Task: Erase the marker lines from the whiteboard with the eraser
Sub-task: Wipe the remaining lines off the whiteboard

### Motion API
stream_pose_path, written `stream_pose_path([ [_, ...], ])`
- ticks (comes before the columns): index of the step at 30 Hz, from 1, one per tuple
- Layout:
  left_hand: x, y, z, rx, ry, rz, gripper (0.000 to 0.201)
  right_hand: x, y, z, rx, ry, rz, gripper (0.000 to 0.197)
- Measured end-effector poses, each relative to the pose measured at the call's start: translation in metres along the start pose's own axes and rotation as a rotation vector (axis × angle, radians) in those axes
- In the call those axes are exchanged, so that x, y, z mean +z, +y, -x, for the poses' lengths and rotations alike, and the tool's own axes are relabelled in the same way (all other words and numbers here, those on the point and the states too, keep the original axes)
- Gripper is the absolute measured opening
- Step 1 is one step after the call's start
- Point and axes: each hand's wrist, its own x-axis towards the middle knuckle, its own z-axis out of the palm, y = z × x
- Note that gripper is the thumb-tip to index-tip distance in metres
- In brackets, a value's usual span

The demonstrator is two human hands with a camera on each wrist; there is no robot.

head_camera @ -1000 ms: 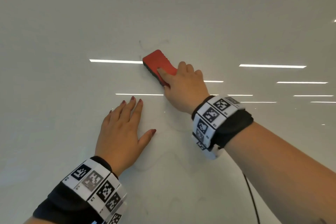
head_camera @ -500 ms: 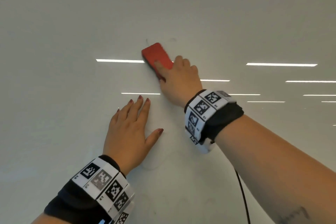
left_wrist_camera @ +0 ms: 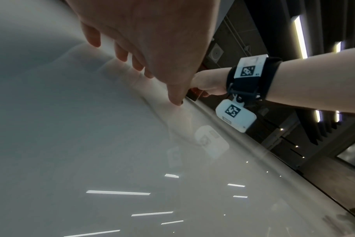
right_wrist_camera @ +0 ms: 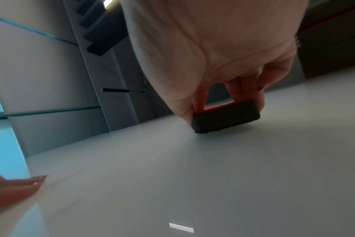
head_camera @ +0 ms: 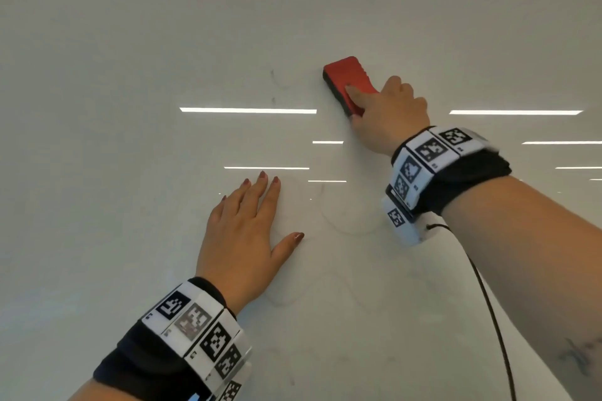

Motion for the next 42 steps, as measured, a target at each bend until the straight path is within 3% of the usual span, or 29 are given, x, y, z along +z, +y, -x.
stream_pose_path([
  [3, 0.000, -0.001, 0.000, 0.000, 0.002, -0.003, 0.085, -0.003, -0.029, -0.003, -0.015, 0.008, -0.041, 0.052],
  [7, 0.000, 0.001, -0.001, -0.008, -0.002, 0.002, 0.085, 0.014, -0.072, 0.031, -0.275, 0.087, -0.042, 0.051],
  [9, 0.000, 0.002, -0.001, -0.011, -0.007, 0.011, 0.085, 0.022, -0.076, 0.040, -0.317, 0.130, -0.019, 0.053],
  [15, 0.000, 0.000, -0.001, -0.005, -0.005, 0.023, 0.085, 0.017, -0.049, 0.009, -0.106, 0.153, 0.003, 0.054],
  [19, 0.001, 0.000, -0.001, -0.004, 0.001, 0.023, 0.085, 0.012, -0.061, -0.014, 0.032, 0.140, -0.017, 0.054],
  [27, 0.001, 0.000, -0.001, -0.008, 0.003, 0.026, 0.084, 0.017, -0.105, -0.008, -0.235, 0.190, -0.003, 0.053],
  [33, 0.002, 0.000, 0.000, 0.000, 0.006, 0.027, 0.083, 0.010, -0.084, -0.030, 0.004, 0.159, 0.030, 0.055],
  [35, 0.002, -0.001, 0.000, -0.002, 0.007, 0.016, 0.082, 0.011, -0.097, -0.027, 0.003, 0.165, 0.009, 0.054],
  [39, 0.003, -0.002, 0.000, -0.003, 0.010, 0.024, 0.081, 0.014, -0.111, -0.007, -0.211, 0.159, -0.026, 0.052],
  [42, 0.003, -0.002, 0.000, -0.005, 0.012, 0.022, 0.083, 0.014, -0.086, 0.008, -0.259, 0.145, -0.011, 0.053],
])
